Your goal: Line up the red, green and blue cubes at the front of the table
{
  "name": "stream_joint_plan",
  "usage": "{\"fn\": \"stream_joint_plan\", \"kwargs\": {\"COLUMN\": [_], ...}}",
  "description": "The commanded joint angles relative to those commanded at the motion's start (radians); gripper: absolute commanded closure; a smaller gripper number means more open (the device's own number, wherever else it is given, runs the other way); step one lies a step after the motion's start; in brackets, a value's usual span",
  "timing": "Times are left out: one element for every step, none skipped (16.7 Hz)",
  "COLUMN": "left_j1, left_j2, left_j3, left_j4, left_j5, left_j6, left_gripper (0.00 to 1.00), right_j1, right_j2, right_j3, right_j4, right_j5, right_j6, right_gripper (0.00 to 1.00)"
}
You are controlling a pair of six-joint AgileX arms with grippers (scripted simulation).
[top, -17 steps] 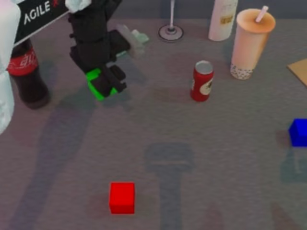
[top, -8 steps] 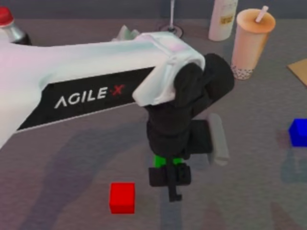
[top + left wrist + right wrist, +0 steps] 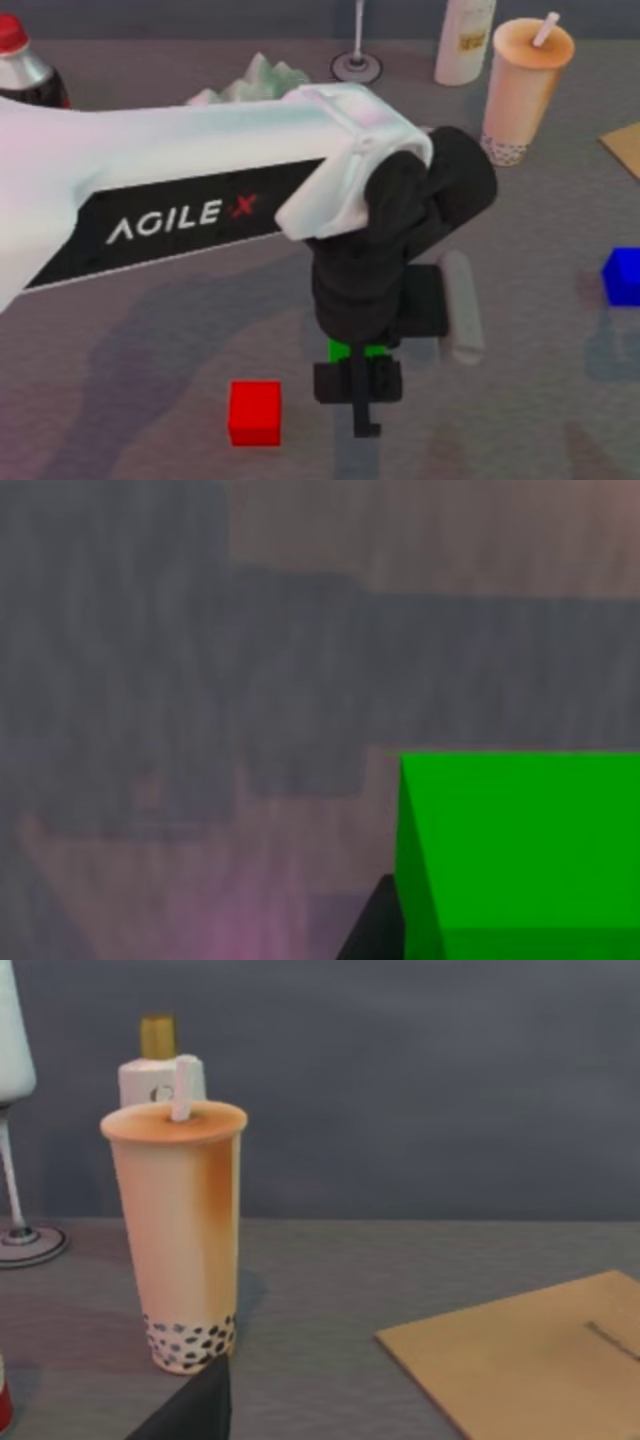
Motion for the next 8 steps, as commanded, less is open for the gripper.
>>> {"fn": "stream_joint_plan", "kwargs": {"left_j1": [-0.001,-0.003,-0.003,-0.003,-0.002,-0.002,-0.002,-0.003], "left_j2": [0.008,0.02,0.034,0.048,0.061,0.072,0.08,0.083], "left_j3": [-0.017,-0.038,-0.062,-0.087,-0.111,-0.13,-0.142,-0.147], "left_j4": [0.024,0.059,0.102,0.148,0.186,0.213,0.23,0.236], "left_j5": [0.0,0.0,0.0,0.0,0.0,0.0,0.0,0.0], "left_j6": [0.001,0.002,0.002,0.001,0.0,0.0,0.0,0.0], "left_gripper": [1.0,1.0,1.0,1.0,1.0,1.0,1.0,1.0], "right_j1": [0.0,0.0,0.0,0.0,0.0,0.0,0.0,0.0], "right_j2": [0.0,0.0,0.0,0.0,0.0,0.0,0.0,0.0], "right_j3": [0.0,0.0,0.0,0.0,0.0,0.0,0.0,0.0], "right_j4": [0.0,0.0,0.0,0.0,0.0,0.0,0.0,0.0], "right_j5": [0.0,0.0,0.0,0.0,0.0,0.0,0.0,0.0], "right_j6": [0.0,0.0,0.0,0.0,0.0,0.0,0.0,0.0], "right_gripper": [0.0,0.0,0.0,0.0,0.0,0.0,0.0,0.0]}}
